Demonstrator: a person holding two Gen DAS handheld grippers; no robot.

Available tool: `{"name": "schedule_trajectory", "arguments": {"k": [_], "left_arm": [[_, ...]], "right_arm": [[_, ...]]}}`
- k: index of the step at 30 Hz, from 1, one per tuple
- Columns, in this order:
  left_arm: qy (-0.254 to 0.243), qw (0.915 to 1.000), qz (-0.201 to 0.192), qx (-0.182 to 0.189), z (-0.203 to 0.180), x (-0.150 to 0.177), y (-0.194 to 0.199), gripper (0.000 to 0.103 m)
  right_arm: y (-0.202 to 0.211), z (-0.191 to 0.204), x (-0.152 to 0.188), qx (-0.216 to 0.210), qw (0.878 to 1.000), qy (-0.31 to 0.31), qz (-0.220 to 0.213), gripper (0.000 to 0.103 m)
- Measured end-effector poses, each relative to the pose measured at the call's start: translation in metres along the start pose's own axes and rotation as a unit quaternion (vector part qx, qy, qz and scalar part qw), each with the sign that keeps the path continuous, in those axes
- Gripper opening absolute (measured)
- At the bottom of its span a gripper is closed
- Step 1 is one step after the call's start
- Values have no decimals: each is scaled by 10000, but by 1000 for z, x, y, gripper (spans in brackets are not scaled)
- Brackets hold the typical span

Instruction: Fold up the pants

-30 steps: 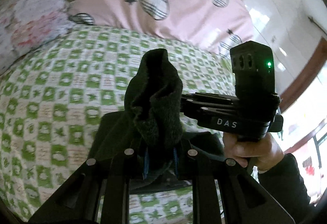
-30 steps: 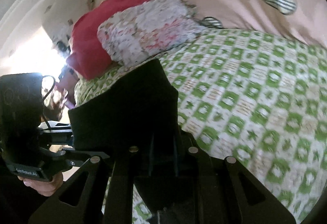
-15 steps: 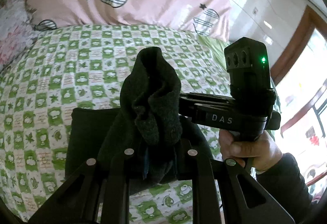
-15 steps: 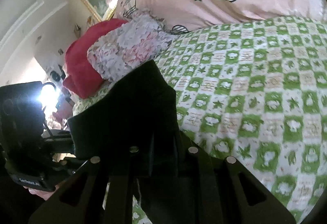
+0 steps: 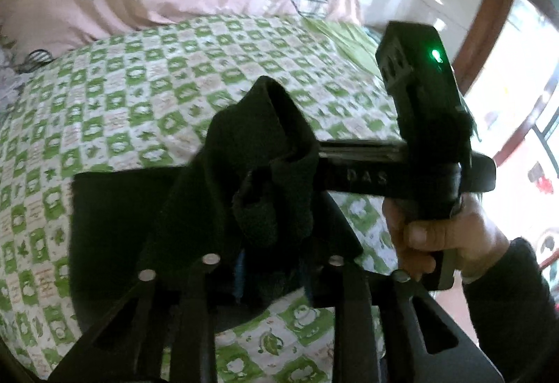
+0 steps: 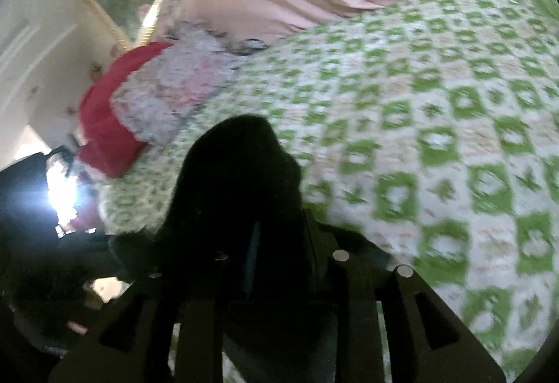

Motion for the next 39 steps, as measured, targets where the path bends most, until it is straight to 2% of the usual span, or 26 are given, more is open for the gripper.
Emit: {"name": "schedule_trajectory", "arguments": {"k": [4, 5, 7, 10, 15, 30, 32, 35, 39], "left_arm": [[-164, 9996, 9, 243, -13, 6, -3, 47], [-180, 9994, -6, 309, -15, 6, -2, 51], [-246, 9989, -93, 396, -20, 6, 6, 55], [-333, 9984, -247, 377, -20, 4, 21, 58], [-120, 9983, -406, 392, -3, 5, 45, 64], [693, 9965, -457, 59, 77, 29, 74, 67], [801, 9958, -438, 12, 86, 33, 74, 68], [957, 9946, -390, -61, 100, 41, 74, 74], [1181, 9924, -315, -137, 118, 51, 71, 75]], "right_arm": [[19, -19, 1, 530, 9980, -198, -289, 30], [25, -24, 0, 755, 9961, -229, -394, 41], [38, -37, -1, 1380, 9884, -255, -582, 58], [56, -46, 1, 1824, 9793, -335, -810, 60], [77, -52, 7, 2291, 9673, -490, -971, 62], [88, -28, 22, 2238, 9642, -818, -1161, 69], [90, -23, 23, 2188, 9642, -868, -1220, 76], [94, -14, 25, 1988, 9654, -1009, -1350, 80], [89, -6, 30, 1784, 9667, -1175, -1412, 85]]}}
Point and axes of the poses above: each gripper's, at about its wrist camera, not at the fingertips, and y roughly against the way its jaws point, z to its left, x to its underside, the point moved 8 cm from there along -y, roughly the way its jaws point, and after that the axes turned 15 degrees about -y, right-handed, at the moved point
